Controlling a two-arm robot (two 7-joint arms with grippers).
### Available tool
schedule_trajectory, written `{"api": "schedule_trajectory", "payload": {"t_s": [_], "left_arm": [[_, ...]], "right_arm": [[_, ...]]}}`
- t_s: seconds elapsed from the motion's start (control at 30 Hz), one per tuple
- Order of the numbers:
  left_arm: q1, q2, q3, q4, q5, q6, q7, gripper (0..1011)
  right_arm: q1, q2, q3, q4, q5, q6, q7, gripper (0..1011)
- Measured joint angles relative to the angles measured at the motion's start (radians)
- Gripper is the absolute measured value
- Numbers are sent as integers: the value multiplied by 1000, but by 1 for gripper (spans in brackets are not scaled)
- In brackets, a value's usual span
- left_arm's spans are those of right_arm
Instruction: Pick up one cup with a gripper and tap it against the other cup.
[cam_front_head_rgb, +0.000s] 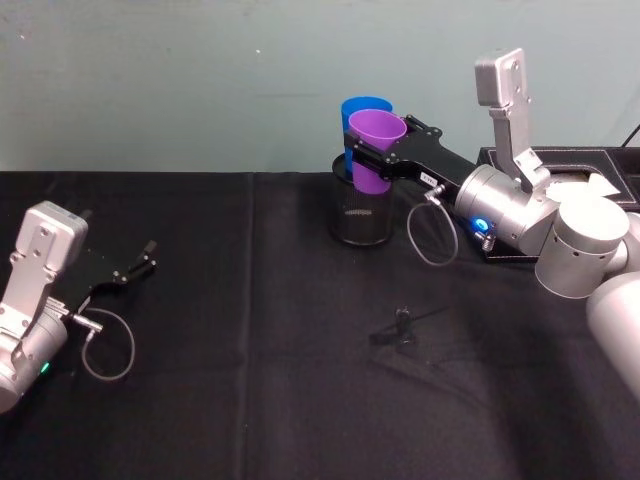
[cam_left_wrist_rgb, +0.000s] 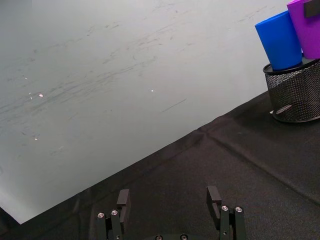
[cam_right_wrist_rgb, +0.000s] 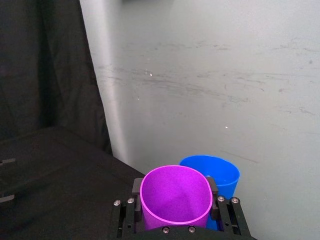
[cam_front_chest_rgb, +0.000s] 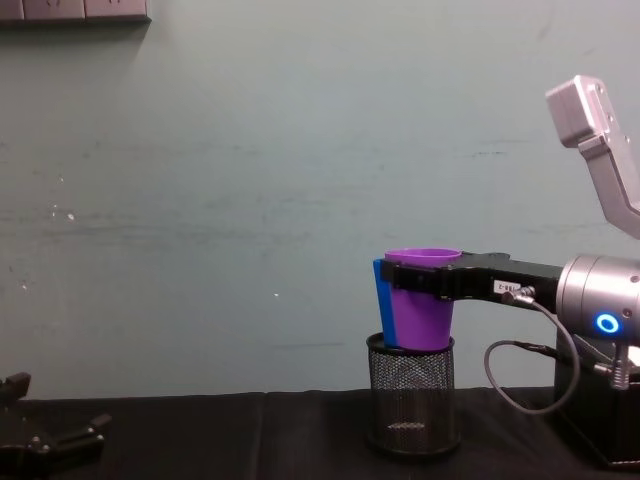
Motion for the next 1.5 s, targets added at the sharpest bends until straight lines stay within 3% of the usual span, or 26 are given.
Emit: {"api": "schedule_trajectory", "payload": {"t_s": [1.5], "left_arm": [[0, 0, 0, 0, 0, 0, 0, 1000]], "right_arm": [[0, 0, 0, 0, 0, 0, 0, 735]]}}
